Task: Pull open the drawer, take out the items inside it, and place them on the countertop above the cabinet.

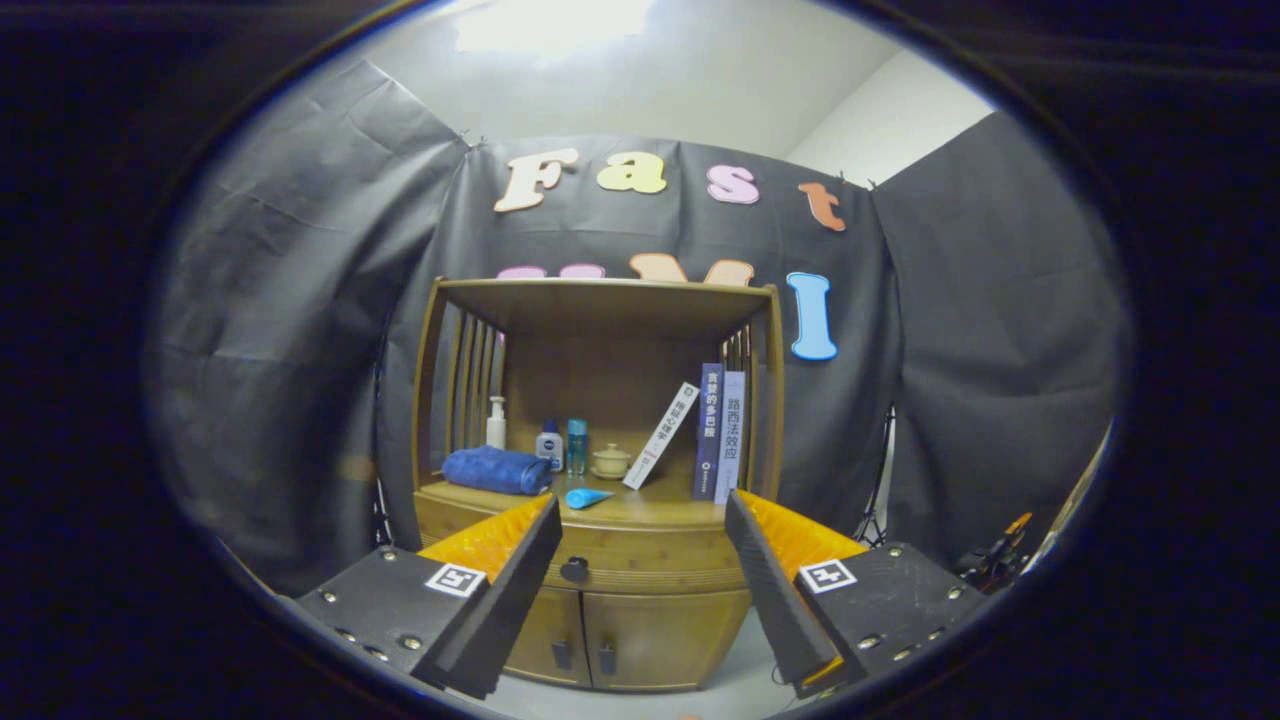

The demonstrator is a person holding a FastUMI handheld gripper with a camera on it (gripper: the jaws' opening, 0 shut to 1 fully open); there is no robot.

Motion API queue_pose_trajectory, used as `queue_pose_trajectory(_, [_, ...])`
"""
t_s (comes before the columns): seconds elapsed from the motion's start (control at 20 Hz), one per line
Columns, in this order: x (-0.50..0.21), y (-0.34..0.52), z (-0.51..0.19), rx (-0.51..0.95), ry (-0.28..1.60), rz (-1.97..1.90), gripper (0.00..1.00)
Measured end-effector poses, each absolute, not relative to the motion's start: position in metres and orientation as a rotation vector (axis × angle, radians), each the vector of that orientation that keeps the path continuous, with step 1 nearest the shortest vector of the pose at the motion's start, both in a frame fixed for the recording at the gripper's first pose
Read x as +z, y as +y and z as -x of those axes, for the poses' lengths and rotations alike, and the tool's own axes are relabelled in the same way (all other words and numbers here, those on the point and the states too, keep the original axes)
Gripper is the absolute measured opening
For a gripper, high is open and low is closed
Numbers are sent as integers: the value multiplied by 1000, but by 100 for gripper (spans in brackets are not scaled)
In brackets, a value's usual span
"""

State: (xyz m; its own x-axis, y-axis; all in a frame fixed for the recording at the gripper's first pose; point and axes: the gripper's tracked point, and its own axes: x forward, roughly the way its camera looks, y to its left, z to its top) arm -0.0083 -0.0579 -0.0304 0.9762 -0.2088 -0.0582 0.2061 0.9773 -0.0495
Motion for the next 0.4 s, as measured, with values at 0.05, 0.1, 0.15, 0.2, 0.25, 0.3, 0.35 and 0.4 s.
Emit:
queue_pose_trajectory(0.05, [-30, -57, 12, -209, 60, 52, 98])
queue_pose_trajectory(0.1, [-27, -55, 15, -209, 53, 65, 98])
queue_pose_trajectory(0.15, [-23, -53, 18, -209, 42, 75, 98])
queue_pose_trajectory(0.2, [-20, -51, 20, -205, 33, 80, 98])
queue_pose_trajectory(0.25, [-18, -48, 21, -200, 27, 77, 98])
queue_pose_trajectory(0.3, [-14, -46, 21, -195, 23, 69, 98])
queue_pose_trajectory(0.35, [-12, -44, 21, -190, 16, 61, 98])
queue_pose_trajectory(0.4, [-9, -43, 21, -188, 10, 55, 98])
